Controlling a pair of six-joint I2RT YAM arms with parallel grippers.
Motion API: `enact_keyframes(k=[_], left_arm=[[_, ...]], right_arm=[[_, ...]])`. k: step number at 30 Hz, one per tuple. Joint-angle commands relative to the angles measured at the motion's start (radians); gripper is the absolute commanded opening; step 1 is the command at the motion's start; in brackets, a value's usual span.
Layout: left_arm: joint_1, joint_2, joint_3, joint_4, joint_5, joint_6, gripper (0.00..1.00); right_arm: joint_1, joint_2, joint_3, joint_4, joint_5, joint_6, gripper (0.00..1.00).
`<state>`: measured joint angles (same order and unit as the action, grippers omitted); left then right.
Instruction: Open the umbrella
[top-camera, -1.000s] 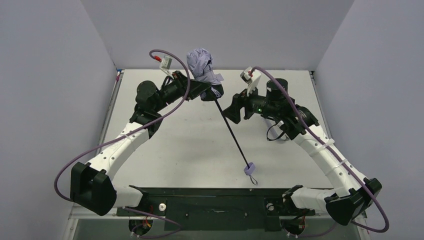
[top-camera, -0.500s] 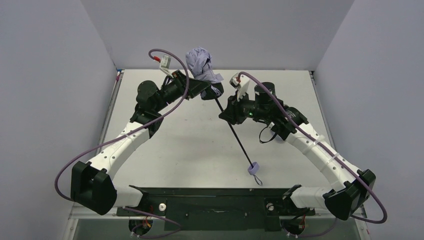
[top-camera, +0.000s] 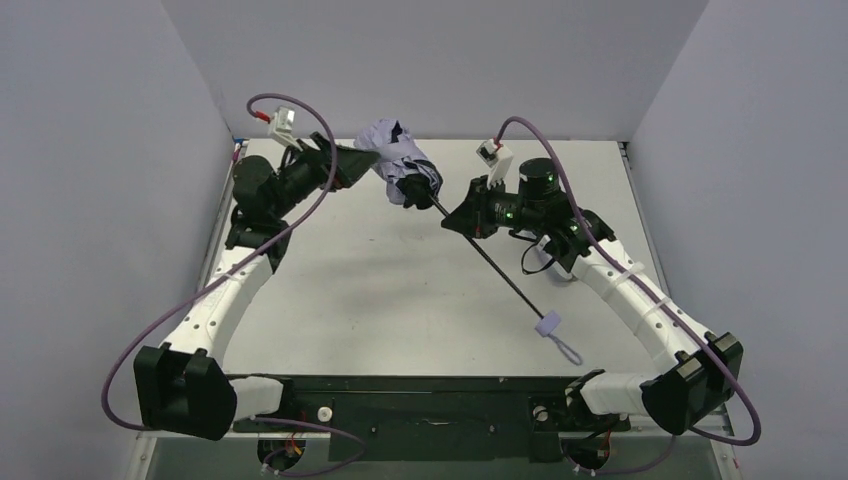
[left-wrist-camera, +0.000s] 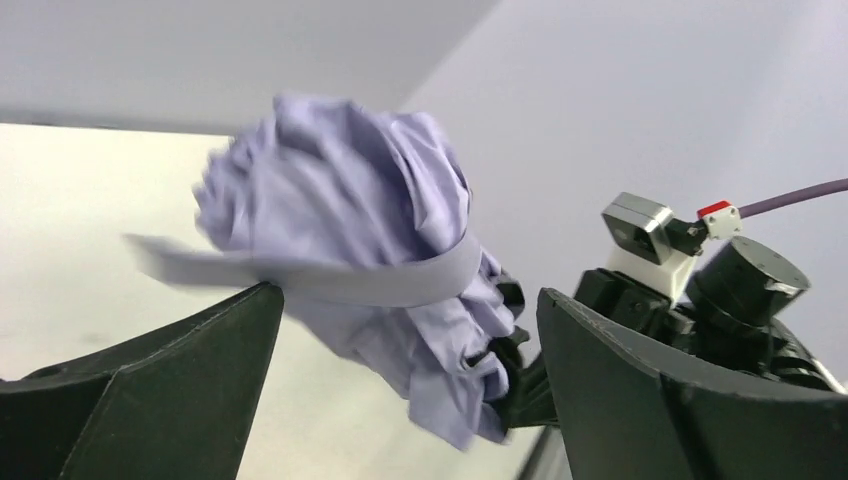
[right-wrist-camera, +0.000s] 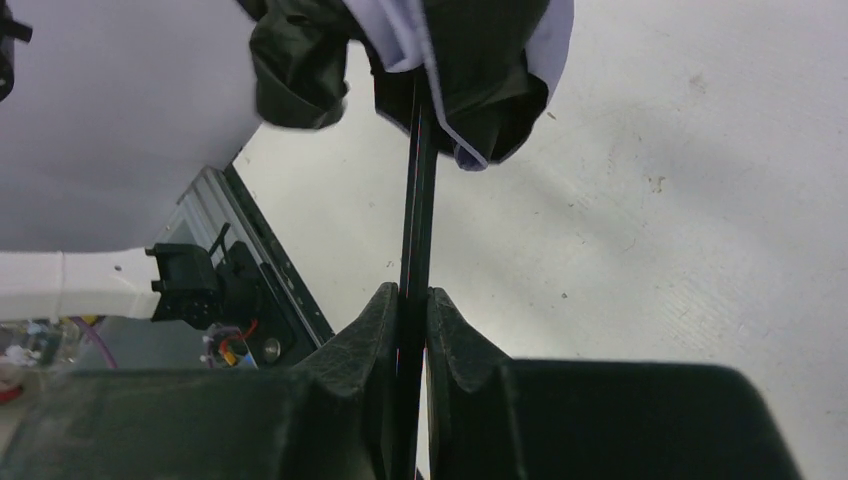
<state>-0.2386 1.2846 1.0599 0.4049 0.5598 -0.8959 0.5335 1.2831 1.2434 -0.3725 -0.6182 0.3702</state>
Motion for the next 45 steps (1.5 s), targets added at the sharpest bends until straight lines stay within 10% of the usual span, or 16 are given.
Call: enact_keyframes(k=[1,12,20,38,42,45], left_arm=[[0.116,-0.097,-0.010,-0.121,0.019,0.218,0.97],[0.072,-0.188,0.047,-0.434,0.277,1.322,0.98],[-0.221,-0.155,0.076,-0.726,0.213,1.839,0.56],[-0.475,-0.008,0.035,-0.659,-0.072,2.080,0.41],[-0.485,-0.012,0.007,-0.656,-0.100,2.075,0.03],[-0.487,-0.037,-0.019,-0.649,-0.108,2.048,0.00]], right_arm=[[-0.035,0.004,-0.011,0.168,-0.079,0.138,0.00],[-0.050,0.015,-0.075,0.224,-0.099,0.261,0.00],[-0.038,0.012,-0.065,0.191,-0.105,0.238,0.00],[0.061,-0.026,-0.035,0.083,-0.082,0.090,0.00],[0.067,-0.029,-0.021,0.076,-0.079,0.063,0.00],[0.066,-0.027,0.018,0.066,-0.077,0.004,0.00]])
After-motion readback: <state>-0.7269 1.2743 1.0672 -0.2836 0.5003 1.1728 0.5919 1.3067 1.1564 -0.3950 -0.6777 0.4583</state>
